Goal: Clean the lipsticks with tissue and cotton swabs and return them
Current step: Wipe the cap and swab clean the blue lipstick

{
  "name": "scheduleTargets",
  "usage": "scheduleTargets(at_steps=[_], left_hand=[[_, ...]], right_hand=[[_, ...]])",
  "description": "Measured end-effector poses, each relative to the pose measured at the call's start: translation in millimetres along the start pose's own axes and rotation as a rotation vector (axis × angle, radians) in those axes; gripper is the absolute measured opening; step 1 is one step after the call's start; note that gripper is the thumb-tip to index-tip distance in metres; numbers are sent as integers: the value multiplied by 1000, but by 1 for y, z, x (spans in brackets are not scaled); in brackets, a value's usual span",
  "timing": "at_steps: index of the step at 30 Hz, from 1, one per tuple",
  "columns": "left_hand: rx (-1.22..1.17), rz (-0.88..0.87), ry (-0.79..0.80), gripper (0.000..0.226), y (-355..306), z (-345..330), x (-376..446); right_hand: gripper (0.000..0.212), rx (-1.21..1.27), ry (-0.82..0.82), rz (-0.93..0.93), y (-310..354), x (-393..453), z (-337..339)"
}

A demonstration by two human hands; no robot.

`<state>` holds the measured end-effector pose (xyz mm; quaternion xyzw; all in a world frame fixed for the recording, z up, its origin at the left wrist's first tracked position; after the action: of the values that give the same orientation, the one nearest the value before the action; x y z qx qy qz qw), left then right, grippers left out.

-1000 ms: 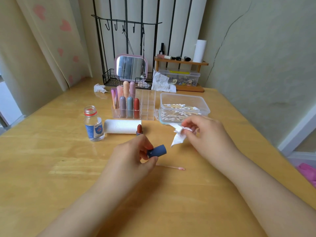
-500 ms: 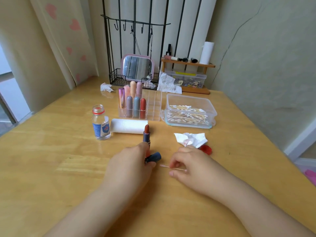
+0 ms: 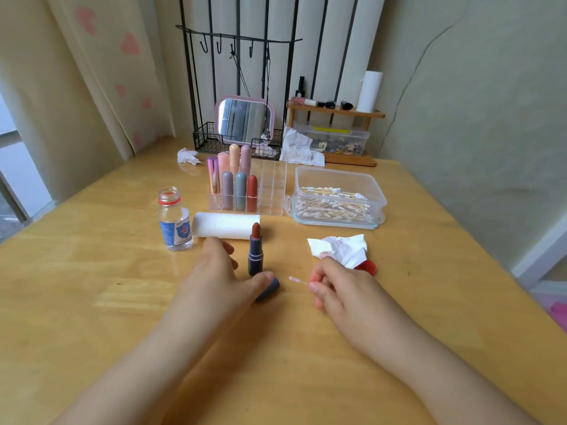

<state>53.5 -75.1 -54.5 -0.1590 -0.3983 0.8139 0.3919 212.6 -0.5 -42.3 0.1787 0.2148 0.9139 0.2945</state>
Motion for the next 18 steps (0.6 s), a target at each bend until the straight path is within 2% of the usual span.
scheduleTargets(at_steps=[2,4,9,13,16,18], left_hand=[[-80,-31,-34,56,0,0,4],[-149,-76,-26,54,0,-3,8],[-189,-143,-46,21,1,-7,15],[-258,-204,-83,4,-5,0,14],[-424,-264,-72,7,-16,7,6],[-621,-287,8,2,-27,8,-4]], right_hand=[[25,96,0,-31,1,-1,3],[24,165,15,-54,3,-1,2],[22,299,-28,-108,2,-2,1],[19,368,-125,-69,9,0,15],[17,390,-205,-4,20,3,29],[15,414,-245,39,29,4,38]])
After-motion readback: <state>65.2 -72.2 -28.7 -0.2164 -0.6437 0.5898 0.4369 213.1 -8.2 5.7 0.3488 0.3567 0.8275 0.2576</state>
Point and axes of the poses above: each hand's wrist, its own x-axis towards the middle knuckle, its own z-axis out of the back of the hand, y = z × x, the point moved 8 cm from there along x, towards the middle knuckle
